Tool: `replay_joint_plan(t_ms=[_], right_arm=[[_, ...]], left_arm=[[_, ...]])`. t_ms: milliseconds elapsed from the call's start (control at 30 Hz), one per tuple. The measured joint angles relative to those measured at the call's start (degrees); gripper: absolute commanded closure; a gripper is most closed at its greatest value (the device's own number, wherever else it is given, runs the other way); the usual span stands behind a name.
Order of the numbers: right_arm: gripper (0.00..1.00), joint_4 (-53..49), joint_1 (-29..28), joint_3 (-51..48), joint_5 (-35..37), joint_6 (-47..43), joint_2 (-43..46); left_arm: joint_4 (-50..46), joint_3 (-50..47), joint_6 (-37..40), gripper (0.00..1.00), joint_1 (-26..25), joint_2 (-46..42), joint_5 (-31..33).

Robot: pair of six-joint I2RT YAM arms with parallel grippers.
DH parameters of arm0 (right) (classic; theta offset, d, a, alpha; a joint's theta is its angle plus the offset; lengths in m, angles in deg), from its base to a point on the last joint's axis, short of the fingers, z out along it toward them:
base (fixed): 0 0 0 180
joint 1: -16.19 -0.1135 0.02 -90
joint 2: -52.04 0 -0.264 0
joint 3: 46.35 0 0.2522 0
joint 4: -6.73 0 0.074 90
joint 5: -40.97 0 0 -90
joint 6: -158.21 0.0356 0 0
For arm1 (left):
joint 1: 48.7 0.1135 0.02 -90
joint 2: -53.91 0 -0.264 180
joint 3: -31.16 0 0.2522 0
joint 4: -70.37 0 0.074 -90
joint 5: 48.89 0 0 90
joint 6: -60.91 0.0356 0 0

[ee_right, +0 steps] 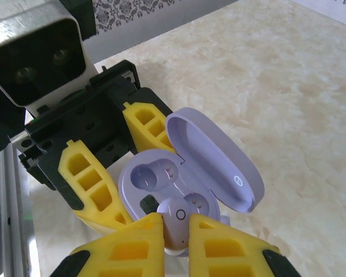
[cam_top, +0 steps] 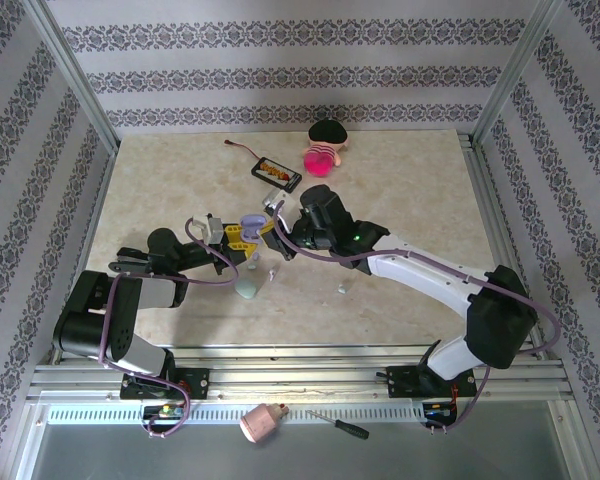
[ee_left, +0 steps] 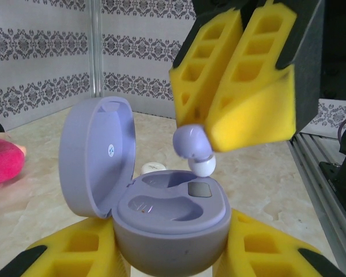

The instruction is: Insert the wireless bluetooth earbuds into the charging case

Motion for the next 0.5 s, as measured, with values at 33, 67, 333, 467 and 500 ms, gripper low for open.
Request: replay_joint_plan(t_ms=[33,67,333,467,500], right_arm=[[0.88,0.0,0.0,0.0,0.0,0.0,-0.1],[0.89,0.0,0.0,0.0,0.0,0.0,-0.1],[0.9,0.4,0.0,0.0,1.0,0.2,-0.3],[0.9,1.2,0.4,0.0,1.2,0.7,-1.0],[0.9,1.4,0.4,0.0,1.1,0.7,-1.2]], left_arm=[[0.0,0.0,-0.2,0.82,0.0,0.0,-0.2],[0.0,0.0,-0.4,0.82,0.0,0.0,-0.4],[0.9,0.0,-1.4,0.83,0.0,0.0,-1.0],[1.4,0.0,-1.9,0.83,0.0,0.0,-0.9],[1.4,0.0,-2.1,0.83,0.0,0.0,-1.0]])
